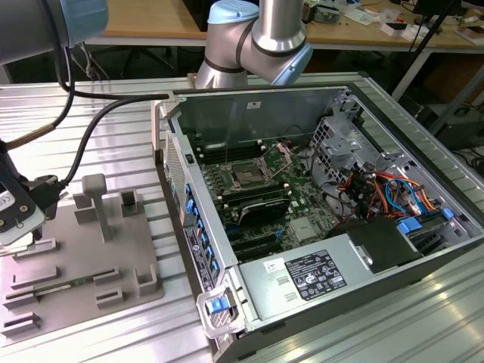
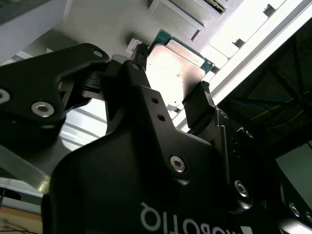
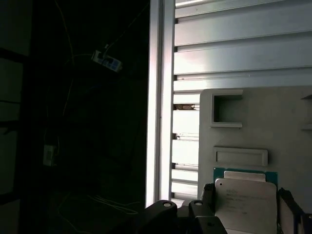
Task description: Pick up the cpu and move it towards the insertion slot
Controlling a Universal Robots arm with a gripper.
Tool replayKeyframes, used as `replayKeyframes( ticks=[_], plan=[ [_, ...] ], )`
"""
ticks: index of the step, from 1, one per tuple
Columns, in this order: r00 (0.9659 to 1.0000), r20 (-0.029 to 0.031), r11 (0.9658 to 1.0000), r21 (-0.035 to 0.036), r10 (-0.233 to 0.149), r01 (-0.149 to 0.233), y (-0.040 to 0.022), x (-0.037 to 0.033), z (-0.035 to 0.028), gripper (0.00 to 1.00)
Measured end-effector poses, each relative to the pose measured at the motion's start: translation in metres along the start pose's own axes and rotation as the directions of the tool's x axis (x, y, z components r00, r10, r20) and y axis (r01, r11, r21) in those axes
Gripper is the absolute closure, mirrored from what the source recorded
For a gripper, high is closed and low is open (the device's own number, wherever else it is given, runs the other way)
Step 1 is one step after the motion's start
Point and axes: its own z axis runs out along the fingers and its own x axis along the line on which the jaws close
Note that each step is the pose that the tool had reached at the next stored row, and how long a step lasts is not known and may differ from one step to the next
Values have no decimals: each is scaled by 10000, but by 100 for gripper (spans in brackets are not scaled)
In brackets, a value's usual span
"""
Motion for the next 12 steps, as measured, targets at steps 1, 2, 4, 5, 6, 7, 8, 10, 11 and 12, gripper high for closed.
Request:
replayKeyframes(
  ticks=[1,2,4,5,6,7,8,10,11,12],
  plan=[
    [10000,1,10000,-1,0,0,0,0,-5,45],
    [10000,1,10000,-1,0,0,1,0,-11,45],
    [10000,2,10000,-2,0,0,0,-1,-10,45],
    [10000,-1,10000,-1,0,0,1,-1,-12,45],
    [10000,-2,10000,-1,0,0,0,-1,-12,45],
    [10000,-3,10000,0,0,0,1,-1,-12,45],
    [10000,-2,10000,-1,0,0,1,-1,-13,45],
    [10000,-3,10000,0,0,0,1,-1,-22,45],
    [10000,-3,10000,0,1,-1,1,-1,-31,45],
    [10000,-3,10000,0,0,0,2,-1,-39,45]
  ],
)
